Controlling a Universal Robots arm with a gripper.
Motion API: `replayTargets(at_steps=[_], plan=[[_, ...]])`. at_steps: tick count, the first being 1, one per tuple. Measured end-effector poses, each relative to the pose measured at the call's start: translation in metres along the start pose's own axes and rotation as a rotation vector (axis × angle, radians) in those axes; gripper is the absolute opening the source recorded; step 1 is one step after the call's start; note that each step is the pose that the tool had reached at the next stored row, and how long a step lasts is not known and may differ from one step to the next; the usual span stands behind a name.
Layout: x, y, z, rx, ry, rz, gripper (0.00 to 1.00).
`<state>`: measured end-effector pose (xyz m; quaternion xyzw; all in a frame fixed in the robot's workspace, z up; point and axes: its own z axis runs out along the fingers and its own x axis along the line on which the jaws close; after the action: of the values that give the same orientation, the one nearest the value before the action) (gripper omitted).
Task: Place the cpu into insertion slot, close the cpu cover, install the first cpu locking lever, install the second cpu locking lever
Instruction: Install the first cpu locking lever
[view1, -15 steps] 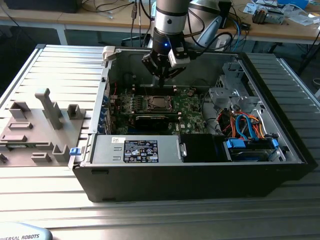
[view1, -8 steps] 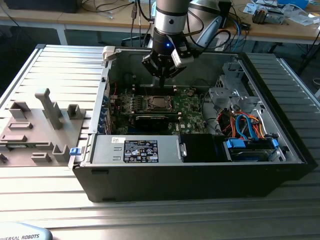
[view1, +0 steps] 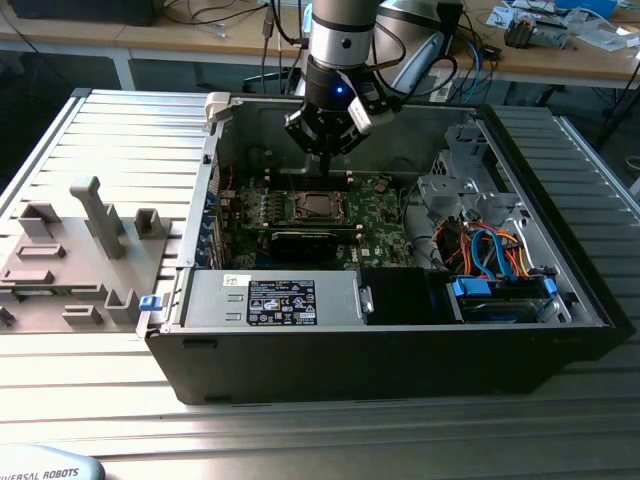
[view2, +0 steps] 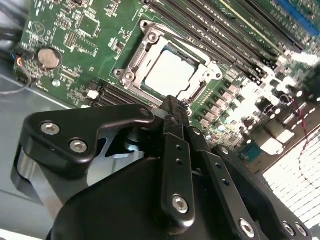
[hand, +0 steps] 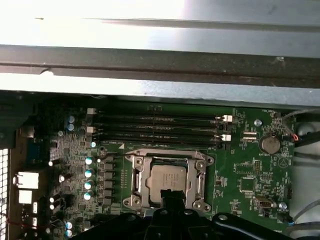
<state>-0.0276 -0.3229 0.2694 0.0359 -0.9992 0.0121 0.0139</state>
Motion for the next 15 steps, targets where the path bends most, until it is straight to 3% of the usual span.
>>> replayTargets(at_steps=[4,6,8,11,15], plan=[[0.0000,0.0000,0.0000,0.0016,-0.0014,-0.058,0.11],[0.0006,0.0001,0.0000,0.0017,-0.0013,-0.057,0.11],[0.0006,0.0001,0.0001,0.0012,-0.0008,-0.038,0.11],[0.0006,0.0001,0.0005,-0.0006,0.0006,0.027,0.11],[0.0006,0.0001,0.0005,-0.0010,0.0008,0.033,0.11]])
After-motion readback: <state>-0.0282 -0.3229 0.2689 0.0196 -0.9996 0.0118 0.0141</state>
